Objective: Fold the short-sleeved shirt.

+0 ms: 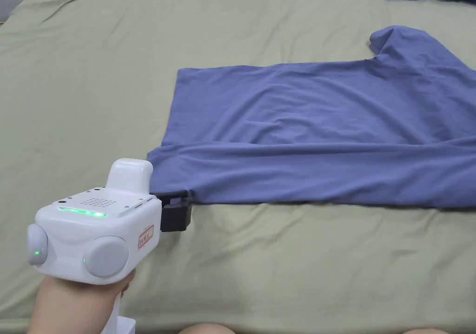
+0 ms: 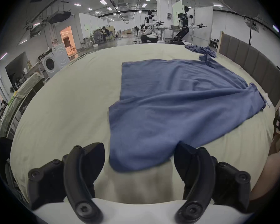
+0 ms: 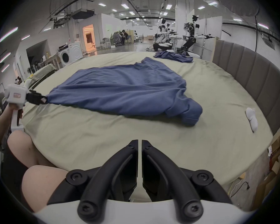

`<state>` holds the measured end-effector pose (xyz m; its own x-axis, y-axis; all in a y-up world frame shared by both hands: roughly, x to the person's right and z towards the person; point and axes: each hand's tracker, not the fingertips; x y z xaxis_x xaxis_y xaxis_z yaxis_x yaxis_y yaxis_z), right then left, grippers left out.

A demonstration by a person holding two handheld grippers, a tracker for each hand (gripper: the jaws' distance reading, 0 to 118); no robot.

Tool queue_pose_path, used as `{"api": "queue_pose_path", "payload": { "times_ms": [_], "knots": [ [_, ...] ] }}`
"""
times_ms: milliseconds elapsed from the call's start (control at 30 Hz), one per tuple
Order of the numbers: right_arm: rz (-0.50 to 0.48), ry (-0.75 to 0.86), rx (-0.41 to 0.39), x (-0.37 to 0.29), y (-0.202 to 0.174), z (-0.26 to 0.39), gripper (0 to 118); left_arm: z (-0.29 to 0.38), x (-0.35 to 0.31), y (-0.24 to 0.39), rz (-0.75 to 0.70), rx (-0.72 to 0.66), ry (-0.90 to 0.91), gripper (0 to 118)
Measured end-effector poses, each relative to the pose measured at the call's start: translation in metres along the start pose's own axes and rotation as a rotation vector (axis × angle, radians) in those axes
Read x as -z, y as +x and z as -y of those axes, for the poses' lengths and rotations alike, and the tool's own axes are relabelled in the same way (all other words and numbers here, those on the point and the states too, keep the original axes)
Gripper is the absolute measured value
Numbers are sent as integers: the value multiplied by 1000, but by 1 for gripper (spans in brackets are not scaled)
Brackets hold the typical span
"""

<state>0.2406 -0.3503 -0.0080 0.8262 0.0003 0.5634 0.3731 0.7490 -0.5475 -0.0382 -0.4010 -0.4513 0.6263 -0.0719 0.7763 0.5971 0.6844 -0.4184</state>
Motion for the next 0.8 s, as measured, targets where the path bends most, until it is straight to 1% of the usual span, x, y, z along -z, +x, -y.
{"api": "queue_pose_path", "payload": {
  "times_ms": [33, 67, 133, 167, 300, 333, 367, 400, 433, 467, 500, 533, 567, 600, 633, 667, 700, 733, 800],
  "knots": [
    [-5, 6, -10, 0, 1, -2, 6, -1, 4, 0, 5, -6, 10, 98],
    [-8, 8, -18, 1, 0, -3, 6, -3, 7, 0, 8, -15, 2, 81],
    [-8, 6, -33, 6, -1, -8, 6, -3, 9, 0, 38, -24, -14, 18],
    [-7, 5, -36, 8, 2, -9, 6, -4, 10, 3, 34, -14, -5, 10],
    [10, 29, -19, 24, 16, -20, 7, -6, 1, 14, 21, 47, 36, 8],
    [51, 44, -25, 31, 21, -24, 7, -6, 0, 14, 22, 48, 39, 8],
    [120, 52, -43, 40, 27, -27, 9, -5, -1, 13, 26, 42, 39, 8],
    [141, 48, -28, 49, 34, -31, 12, -4, -3, 12, 33, 30, 40, 8],
    [138, 30, -7, 58, 45, -33, 34, -3, -4, 9, 45, 7, 38, 8],
    [135, -12, 29, 69, 54, -37, 88, -2, -5, 6, 57, -24, 39, 8],
    [135, -35, 51, 78, 60, -40, 116, -1, -5, 4, 69, -42, 38, 8],
    [109, -9, 56, 84, 65, -39, 118, -1, -8, 6, 71, -46, 35, 8],
    [104, 11, 60, 91, 73, -44, 115, -1, -8, 6, 71, -44, 31, 8],
    [106, -7, 57, 97, 75, -47, 110, -1, -8, 7, 71, -41, 30, 8],
    [105, -45, 54, 101, 76, -50, 94, -1, -9, 7, 69, -33, 26, 8],
    [89, -33, 59, 101, 78, -51, 41, -2, -10, 10, 66, -25, 26, 8],
    [37, -28, 88, 102, 80, -48, 12, -2, -12, 11, 69, -24, 25, 8],
    [33, -8, 112, 101, 79, -46, 12, -1, -13, 10, 76, -23, 25, 8],
    [31, -19, 118, 100, 80, -48, 11, -2, -14, 12, 71, -14, 21, 8]
  ]
}}
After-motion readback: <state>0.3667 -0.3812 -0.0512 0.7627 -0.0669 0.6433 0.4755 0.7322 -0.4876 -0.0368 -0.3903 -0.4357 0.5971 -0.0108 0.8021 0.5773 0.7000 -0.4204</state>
